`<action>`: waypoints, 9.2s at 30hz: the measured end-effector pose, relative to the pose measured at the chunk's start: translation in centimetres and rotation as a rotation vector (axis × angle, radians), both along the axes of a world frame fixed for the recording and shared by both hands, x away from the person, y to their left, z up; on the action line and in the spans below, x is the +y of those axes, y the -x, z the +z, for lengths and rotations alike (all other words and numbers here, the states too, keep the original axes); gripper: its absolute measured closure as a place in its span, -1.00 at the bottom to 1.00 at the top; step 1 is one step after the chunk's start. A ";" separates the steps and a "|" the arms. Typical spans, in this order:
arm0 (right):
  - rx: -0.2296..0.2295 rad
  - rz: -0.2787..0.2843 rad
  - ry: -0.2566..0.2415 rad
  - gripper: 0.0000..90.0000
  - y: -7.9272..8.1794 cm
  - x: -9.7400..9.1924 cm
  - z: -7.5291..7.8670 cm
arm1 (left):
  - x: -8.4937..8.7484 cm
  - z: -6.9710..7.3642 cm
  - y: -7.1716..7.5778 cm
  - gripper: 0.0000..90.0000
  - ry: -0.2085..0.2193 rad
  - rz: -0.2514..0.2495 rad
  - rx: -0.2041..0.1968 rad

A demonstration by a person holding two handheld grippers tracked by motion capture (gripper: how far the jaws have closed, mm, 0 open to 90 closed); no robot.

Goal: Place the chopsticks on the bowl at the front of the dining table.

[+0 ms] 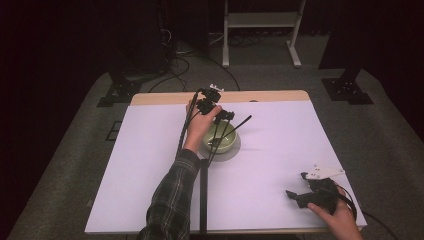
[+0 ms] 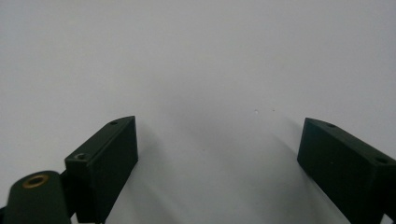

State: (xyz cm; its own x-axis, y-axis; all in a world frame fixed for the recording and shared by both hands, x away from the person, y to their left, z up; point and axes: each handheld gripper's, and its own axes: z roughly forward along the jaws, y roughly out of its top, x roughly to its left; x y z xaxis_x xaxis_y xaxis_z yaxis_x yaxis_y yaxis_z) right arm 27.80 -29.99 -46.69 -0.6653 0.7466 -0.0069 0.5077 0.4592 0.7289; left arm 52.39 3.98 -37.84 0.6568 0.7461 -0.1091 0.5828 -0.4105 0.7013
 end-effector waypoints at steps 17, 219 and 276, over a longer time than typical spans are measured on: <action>0.001 0.000 0.000 -0.77 0.0 0.0 0.0 | -0.2 -1.1 -0.9 -0.80 -0.050 0.038 0.026; -0.005 -0.001 0.001 -0.77 0.1 0.0 0.0 | 10.4 -2.7 19.7 -0.80 0.033 -0.062 -0.019; -0.002 -0.001 0.001 -0.77 0.0 0.0 0.0 | 19.9 -8.0 25.2 -0.83 -0.103 0.044 -0.081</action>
